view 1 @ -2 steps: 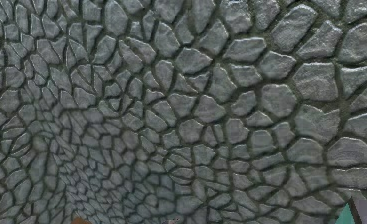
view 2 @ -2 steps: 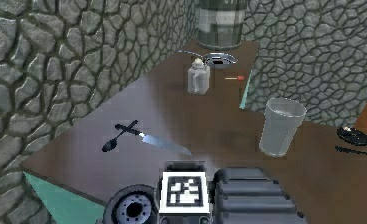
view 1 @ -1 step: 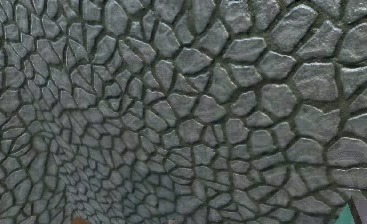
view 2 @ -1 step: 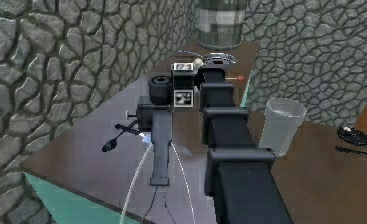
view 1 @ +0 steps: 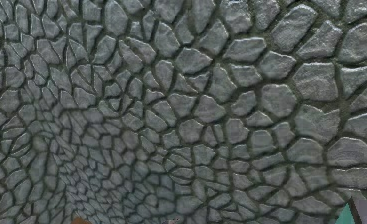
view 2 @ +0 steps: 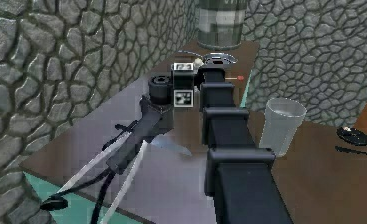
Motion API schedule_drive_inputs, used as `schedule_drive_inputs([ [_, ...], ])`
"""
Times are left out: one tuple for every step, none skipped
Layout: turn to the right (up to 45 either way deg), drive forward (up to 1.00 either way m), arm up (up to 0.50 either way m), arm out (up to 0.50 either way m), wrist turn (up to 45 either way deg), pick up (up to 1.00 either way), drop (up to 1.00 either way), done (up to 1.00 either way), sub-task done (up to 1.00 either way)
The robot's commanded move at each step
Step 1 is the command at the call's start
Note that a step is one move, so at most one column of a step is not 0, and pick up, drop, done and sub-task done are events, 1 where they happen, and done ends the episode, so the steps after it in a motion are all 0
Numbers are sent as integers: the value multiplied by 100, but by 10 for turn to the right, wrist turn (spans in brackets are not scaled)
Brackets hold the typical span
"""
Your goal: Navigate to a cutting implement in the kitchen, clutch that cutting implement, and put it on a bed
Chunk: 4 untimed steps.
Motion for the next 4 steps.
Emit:
schedule_drive_inputs([
  [0, 0, 0, 0, 450, 0, 0, 0, 0],
  [0, 0, 0, 0, 450, 0, 0, 0, 0],
  [0, 0, 0, 0, 450, 0, 0, 0, 0],
  [0, 0, 0, 0, 180, 0, 0, 0, 0],
])
